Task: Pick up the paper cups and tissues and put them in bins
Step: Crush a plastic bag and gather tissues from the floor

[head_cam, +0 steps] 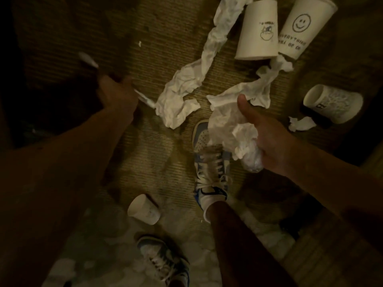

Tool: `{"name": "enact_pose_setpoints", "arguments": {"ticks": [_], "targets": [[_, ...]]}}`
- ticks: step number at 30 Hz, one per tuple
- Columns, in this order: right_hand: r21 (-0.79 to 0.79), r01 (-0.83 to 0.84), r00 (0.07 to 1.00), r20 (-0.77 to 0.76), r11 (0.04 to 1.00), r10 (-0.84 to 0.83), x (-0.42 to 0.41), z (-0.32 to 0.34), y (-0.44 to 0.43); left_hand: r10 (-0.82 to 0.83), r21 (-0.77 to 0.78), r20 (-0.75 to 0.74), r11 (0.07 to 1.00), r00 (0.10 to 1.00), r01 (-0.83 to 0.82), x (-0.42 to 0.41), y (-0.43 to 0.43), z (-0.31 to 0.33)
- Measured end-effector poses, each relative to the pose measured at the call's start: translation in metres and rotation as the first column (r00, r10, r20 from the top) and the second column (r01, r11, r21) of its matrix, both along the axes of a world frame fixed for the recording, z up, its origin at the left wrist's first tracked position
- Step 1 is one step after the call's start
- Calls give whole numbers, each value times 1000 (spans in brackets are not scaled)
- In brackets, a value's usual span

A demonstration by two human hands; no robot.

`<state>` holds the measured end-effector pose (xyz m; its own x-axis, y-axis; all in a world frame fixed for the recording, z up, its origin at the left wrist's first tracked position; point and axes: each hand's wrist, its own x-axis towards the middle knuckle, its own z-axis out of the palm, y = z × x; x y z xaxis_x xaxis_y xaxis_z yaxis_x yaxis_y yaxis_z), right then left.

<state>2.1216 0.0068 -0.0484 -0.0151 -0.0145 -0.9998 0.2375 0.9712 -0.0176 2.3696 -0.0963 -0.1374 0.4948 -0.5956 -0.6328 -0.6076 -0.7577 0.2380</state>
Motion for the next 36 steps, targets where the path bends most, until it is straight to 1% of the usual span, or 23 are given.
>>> {"name": "enact_pose_setpoints", "arguments": {"ticks": [1, 2, 3, 4, 6, 8, 9, 12, 14, 16, 18, 21, 24, 26, 28, 29, 31, 33, 36], "targets": [[-7, 7, 1000, -3, 1000, -8, -1, 1, 1, -94, -91, 31, 991, 995, 96, -5, 0, 9], [-14, 16, 1000, -5, 1000, -16, -1, 2, 1, -194, -193, 37, 961, 980, 197, -11, 1, 18], [-15, 18, 1000, -10, 1000, -18, -1, 3, 1, -265, -288, 22, 922, 964, 260, -16, 2, 27], [-8, 12, 1000, -19, 1000, -12, 0, 4, 2, -313, -362, -4, 886, 950, 291, -21, 3, 34], [15, 1, 999, -42, 1000, 0, 1, 4, 2, -339, -406, -66, 868, 938, 285, -32, 5, 42], [-5, 6, 999, -35, 1000, -6, 2, 3, 1, -365, -357, -104, 882, 925, 308, -46, 10, 40], [-26, 12, 1000, -18, 1000, -12, 3, 3, 0, -375, -307, -128, 895, 918, 323, -54, 14, 36], [-65, 23, 1000, 16, 998, -22, 2, 2, 5, -347, -140, -262, 937, 900, 321, -71, 23, 16], [-77, 6, 1000, 12, 997, -6, -1, 0, 11, -360, -75, -250, 933, 899, 352, -77, 30, 3], [-80, -14, 1000, -6, 997, 13, -4, 1, 17, -421, -44, -197, 906, 886, 421, -78, 38, -6], [-86, -26, 999, -31, 996, 24, -5, 5, 22, -501, -18, -177, 862, 847, 506, -76, 46, -5], [-101, 18, 999, -41, 995, -22, -5, 22, 28, -558, -76, -220, 828, 800, 556, -74, 56, 19], [-114, 106, 994, -14, 988, -108, 1, 54, 34, -550, -180, -349, 834, 759, 521, -71, 67, 70], [-151, 198, 980, 47, 969, -193, 8, 84, 36, -492, -230, -411, 870, 767, 436, -67, 76, 113], [-216, 295, 954, 115, 931, -276, 15, 122, 38, -408, -240, -469, 912, 783, 332, -62, 84, 161], [-252, 318, 947, 132, 914, -294, 17, 144, 38, -375, -245, -502, 926, 780, 288, -60, 88, 187], [-340, 339, 941, 141, 877, -309, 23, 194, 36, -348, -272, -575, 935, 740, 228, -54, 95, 246], [-439, 349, 937, 140, 828, -320, 31, 250, 34, -343, -318, -650, 933, 678, 167, -47, 103, 312], [-545, 293, 947, 53, 786, -316, 57, 347, 40, -351, -401, -724, 914, 594, 51, -42, 121, 422]]}}
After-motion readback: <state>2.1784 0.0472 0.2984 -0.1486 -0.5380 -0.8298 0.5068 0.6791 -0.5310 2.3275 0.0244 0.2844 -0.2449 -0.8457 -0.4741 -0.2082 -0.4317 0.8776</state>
